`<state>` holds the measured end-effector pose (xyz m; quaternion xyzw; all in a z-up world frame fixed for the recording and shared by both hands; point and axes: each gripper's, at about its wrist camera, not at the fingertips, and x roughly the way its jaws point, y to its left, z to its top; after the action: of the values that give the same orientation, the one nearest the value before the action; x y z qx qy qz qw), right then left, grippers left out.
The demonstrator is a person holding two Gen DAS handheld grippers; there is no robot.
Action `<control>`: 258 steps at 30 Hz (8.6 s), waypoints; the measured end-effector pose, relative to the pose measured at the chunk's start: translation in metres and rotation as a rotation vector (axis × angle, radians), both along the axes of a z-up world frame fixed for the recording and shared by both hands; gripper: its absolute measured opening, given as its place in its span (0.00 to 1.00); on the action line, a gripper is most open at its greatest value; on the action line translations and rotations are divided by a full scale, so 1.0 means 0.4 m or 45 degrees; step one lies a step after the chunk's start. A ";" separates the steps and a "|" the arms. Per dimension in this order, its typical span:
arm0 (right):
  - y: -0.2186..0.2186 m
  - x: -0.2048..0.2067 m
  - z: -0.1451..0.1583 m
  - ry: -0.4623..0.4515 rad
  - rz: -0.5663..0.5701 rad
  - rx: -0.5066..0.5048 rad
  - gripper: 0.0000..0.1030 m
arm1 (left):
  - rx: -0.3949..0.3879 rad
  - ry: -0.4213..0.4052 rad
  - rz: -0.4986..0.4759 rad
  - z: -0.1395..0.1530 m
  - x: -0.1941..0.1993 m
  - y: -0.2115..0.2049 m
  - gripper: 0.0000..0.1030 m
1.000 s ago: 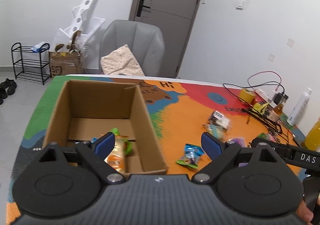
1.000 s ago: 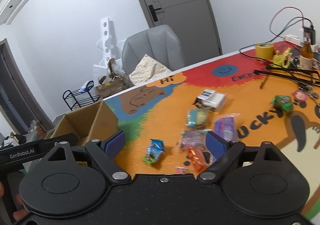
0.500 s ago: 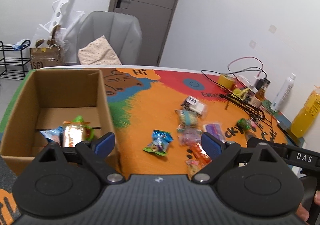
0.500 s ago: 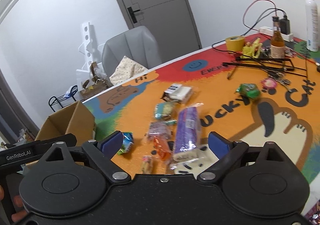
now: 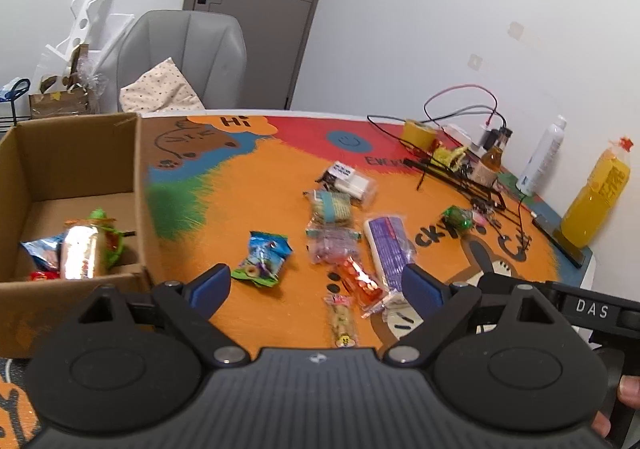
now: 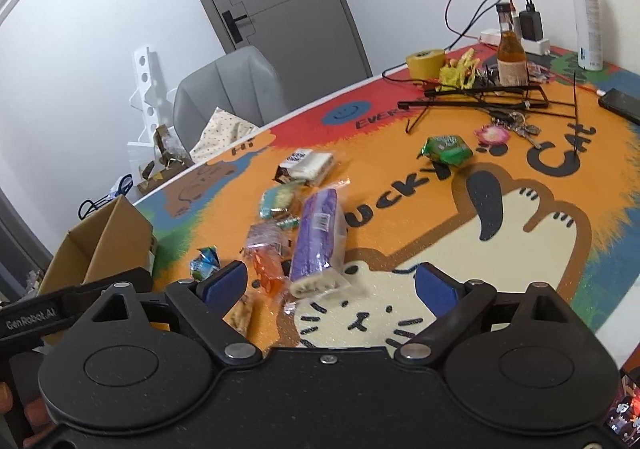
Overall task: Organize snacks
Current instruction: 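Grasp the small snack stick with the left tool while the right tool grasps the purple bar, then carry the snack stick and purple bar to the cardboard box and release them inside, then move both open tools back over the snacks on the table, then grasp the blue-green candy packet with the left tool while the right tool grasps the orange candy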
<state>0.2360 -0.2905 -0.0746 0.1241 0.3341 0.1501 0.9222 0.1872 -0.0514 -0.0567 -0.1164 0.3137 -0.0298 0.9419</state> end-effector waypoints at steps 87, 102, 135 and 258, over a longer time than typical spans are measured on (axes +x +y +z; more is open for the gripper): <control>0.066 0.037 -0.127 0.023 -0.045 -0.231 0.32 | -0.004 0.076 -0.083 -0.158 0.107 -0.041 0.15; 0.065 -0.005 -0.087 -0.012 -0.010 -0.062 0.28 | 0.005 -0.029 -0.030 -0.067 0.045 -0.020 0.15; 0.333 0.026 0.068 -0.154 0.334 0.115 0.28 | 0.060 -0.162 0.294 0.104 -0.079 0.232 0.15; 0.111 0.143 -0.127 0.037 0.095 -0.050 0.18 | 0.159 0.123 0.028 -0.161 0.195 -0.010 0.30</control>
<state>0.2933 -0.2460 -0.1252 0.0957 0.3549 0.1759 0.9132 0.2653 -0.0555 -0.1210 -0.0620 0.3588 0.0058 0.9313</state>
